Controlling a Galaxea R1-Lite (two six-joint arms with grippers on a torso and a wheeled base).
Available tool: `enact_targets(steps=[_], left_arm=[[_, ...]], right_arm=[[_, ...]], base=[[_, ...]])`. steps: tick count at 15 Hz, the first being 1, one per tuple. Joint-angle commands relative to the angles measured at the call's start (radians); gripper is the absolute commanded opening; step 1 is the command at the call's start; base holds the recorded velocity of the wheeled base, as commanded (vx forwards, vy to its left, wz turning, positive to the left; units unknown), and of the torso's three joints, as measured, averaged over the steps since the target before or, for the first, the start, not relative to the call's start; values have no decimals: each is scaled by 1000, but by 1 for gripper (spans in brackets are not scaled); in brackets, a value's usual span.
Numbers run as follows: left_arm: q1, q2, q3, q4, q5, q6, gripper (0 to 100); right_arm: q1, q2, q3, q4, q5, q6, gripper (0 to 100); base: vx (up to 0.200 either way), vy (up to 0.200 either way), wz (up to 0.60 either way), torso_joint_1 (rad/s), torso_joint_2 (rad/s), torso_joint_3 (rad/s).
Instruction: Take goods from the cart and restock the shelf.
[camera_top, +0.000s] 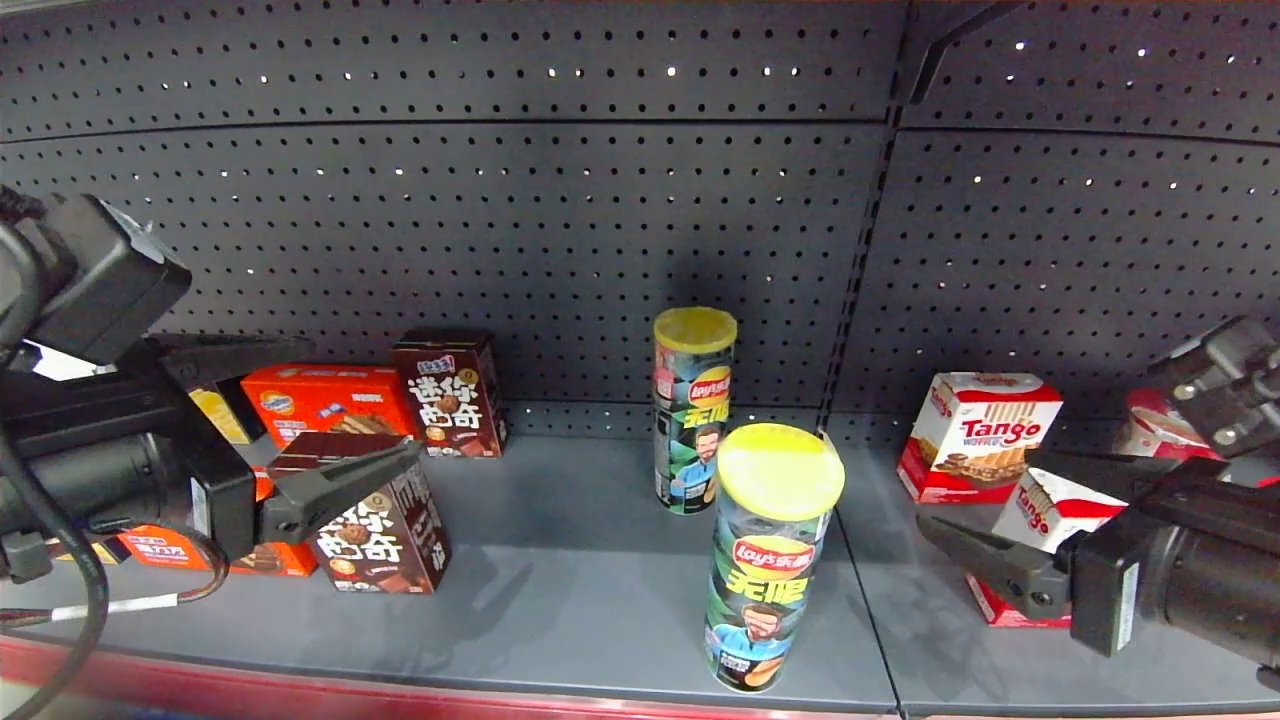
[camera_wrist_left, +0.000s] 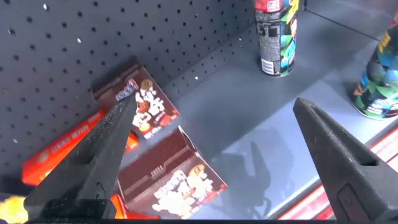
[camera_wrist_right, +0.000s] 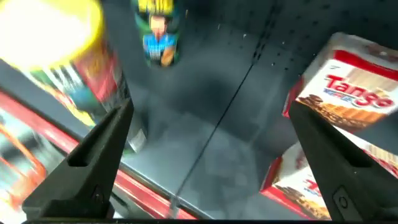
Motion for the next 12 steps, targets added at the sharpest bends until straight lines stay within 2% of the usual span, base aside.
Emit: enact_targets(steps=[1, 7, 9, 10, 12], left_arm=[[1, -6, 9, 0, 2, -8, 100], [1, 0, 20, 0, 2, -15, 100], [24, 0, 31, 0, -1, -20, 100], [25, 0, 42, -2, -1, -20, 100], [27, -3, 60, -3, 0, -20, 100]], right_arm=[[5, 54, -4, -3, 4, -20, 100], [14, 56, -15, 46, 5, -24, 100], [8, 48, -156, 298, 50, -24, 100], [8, 60, -209, 378, 53, -22, 100], [8, 92, -228, 390, 45, -19, 100]], base=[[0, 0, 0, 0, 0, 0], [0, 0, 0, 0, 0, 0], [0, 0, 0, 0, 0, 0], [0, 0, 0, 0, 0, 0], [0, 0, 0, 0, 0, 0]])
